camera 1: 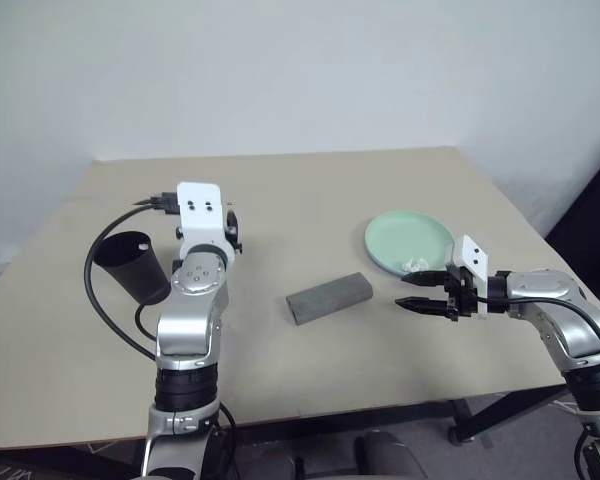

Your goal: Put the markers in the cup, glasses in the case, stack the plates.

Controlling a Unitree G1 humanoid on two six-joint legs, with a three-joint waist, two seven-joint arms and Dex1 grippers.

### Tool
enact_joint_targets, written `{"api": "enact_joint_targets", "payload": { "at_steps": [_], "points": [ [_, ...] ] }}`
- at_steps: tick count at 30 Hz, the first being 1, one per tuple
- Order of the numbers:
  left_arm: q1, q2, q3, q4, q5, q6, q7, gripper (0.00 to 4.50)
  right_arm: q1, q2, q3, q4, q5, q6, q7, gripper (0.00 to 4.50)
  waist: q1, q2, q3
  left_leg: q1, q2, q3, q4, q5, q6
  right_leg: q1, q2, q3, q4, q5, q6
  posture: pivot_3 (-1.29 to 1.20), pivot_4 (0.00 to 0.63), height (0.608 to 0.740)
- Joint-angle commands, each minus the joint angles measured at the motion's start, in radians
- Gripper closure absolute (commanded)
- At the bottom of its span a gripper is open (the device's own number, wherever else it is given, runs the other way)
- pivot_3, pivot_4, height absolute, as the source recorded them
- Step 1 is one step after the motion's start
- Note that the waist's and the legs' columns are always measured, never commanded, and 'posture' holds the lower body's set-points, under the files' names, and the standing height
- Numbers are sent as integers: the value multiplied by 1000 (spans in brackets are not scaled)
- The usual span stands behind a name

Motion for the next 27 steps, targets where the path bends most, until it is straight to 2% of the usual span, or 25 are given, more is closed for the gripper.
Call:
{"api": "enact_joint_targets", "payload": {
  "at_steps": [1,5,9,22,27],
  "points": [
    [-15,-24,35,-100,20,183,40,2034,-27,-1,-10,-9,-4,-21,9,1895,0,0,0,0,0,0,0,0,0,0,0,0,0,0,0,0,0,740],
    [-27,-31,32,-98,96,385,114,2034,-41,4,0,6,-6,-27,15,1895,0,0,0,0,0,0,1,0,0,1,0,0,0,0,0,0,0,740],
    [-35,-54,72,-87,123,452,147,2034,-48,6,5,14,-9,-30,18,1895,0,0,0,0,0,-1,0,0,0,0,0,0,0,0,0,0,0,740],
    [-38,-121,231,40,89,457,120,2034,-60,12,6,28,-11,-36,18,1895,0,0,0,0,0,-1,0,0,0,0,0,0,-1,0,0,0,0,740],
    [-44,-135,256,59,72,458,104,3580,-59,14,3,25,-13,-34,16,1895,0,-1,0,0,0,-1,0,0,-1,0,0,0,0,0,0,0,0,740]
  ]
}}
